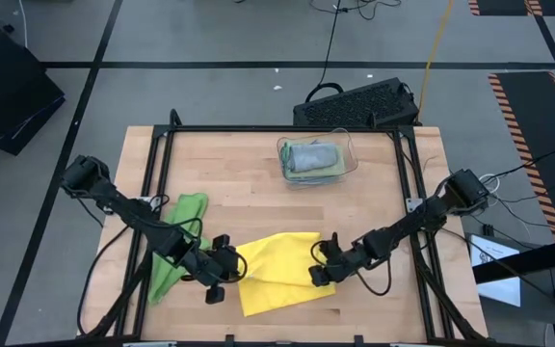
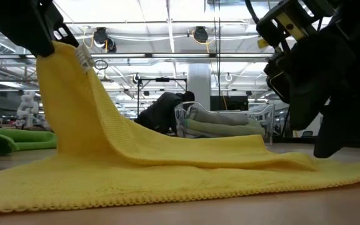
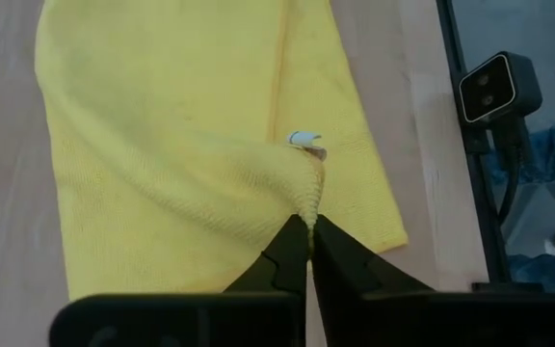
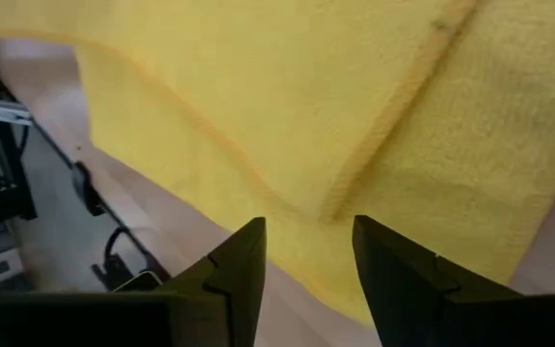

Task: Fold microfiber towels
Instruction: Fold the yellow towel

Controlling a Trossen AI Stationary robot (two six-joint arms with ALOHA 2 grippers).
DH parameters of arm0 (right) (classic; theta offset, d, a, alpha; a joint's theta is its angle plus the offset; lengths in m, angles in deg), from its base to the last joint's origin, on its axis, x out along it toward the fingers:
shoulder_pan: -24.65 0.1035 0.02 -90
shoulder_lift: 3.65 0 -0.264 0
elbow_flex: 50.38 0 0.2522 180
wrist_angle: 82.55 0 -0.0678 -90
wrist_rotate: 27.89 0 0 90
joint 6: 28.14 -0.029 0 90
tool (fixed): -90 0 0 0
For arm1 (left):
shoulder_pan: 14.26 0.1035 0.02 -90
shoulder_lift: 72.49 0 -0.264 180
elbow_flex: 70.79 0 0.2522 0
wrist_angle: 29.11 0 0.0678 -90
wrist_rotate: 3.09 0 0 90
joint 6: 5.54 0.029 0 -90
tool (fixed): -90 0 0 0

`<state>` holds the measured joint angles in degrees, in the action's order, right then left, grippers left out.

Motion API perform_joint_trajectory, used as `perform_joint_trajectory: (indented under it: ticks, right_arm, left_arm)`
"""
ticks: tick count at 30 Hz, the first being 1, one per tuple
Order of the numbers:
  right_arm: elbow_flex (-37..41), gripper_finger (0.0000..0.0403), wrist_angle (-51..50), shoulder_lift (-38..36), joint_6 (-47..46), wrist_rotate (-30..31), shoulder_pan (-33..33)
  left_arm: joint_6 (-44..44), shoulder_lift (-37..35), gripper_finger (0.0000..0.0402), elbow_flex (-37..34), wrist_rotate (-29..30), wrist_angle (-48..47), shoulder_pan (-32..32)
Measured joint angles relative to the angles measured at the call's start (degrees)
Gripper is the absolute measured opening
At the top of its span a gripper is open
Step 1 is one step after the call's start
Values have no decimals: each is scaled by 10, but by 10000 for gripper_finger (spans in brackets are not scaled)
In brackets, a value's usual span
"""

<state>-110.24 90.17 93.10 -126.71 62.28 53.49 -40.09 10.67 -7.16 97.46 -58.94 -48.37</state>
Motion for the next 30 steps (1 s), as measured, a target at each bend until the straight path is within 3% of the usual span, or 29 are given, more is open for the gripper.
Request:
perform_joint_trajectory:
  ticks: [20,30]
  right_arm:
    - [0,121,9,1,23,15,-4]
    - [0,121,66,44,11,15,-3]
  left_arm:
    - [13,0,6,0,0,1,0]
    - [19,0,6,0,4,1,0]
